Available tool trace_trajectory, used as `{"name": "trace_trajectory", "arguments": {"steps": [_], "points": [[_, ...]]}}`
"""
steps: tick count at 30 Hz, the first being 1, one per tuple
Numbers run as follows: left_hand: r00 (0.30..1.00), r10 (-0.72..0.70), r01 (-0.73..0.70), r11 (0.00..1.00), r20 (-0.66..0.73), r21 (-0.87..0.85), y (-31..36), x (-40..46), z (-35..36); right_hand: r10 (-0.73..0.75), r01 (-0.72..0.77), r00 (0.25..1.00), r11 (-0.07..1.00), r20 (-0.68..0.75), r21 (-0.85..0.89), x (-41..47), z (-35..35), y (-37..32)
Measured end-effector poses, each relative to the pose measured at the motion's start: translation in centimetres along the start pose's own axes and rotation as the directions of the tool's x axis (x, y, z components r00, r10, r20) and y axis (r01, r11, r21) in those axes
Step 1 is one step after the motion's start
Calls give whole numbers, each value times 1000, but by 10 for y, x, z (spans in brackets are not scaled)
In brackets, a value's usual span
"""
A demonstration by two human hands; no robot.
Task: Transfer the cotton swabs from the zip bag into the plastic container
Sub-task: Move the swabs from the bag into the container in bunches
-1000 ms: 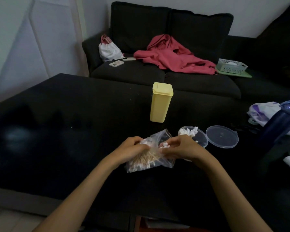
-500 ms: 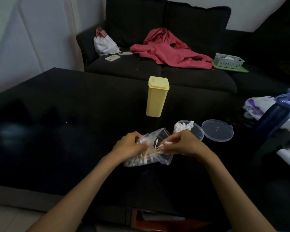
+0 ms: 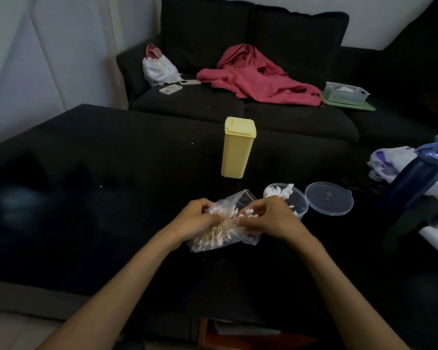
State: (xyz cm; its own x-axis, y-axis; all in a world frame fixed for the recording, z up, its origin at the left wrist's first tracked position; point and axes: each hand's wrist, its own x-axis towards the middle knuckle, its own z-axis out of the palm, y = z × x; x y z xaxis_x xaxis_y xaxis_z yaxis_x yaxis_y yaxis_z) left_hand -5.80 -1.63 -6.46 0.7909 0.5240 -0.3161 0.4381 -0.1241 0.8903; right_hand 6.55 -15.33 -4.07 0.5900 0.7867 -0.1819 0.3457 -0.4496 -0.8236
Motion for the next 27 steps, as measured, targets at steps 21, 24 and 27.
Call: {"name": "trace_trajectory", "arguments": {"steps": [21,24,27], "points": [[999,-22,26,980,25,-198,11,-11,-5,-484,465,875,829,17,-310,-6,-10,-11],[998,17,-7,986,61,-169,9,-9,-3,-485,465,874,828,18,-313,-6,-7,-10],[995,57,-42,984,82,-175,7,-7,0,-484,470,874,826,37,-310,-6,-7,-10]]}}
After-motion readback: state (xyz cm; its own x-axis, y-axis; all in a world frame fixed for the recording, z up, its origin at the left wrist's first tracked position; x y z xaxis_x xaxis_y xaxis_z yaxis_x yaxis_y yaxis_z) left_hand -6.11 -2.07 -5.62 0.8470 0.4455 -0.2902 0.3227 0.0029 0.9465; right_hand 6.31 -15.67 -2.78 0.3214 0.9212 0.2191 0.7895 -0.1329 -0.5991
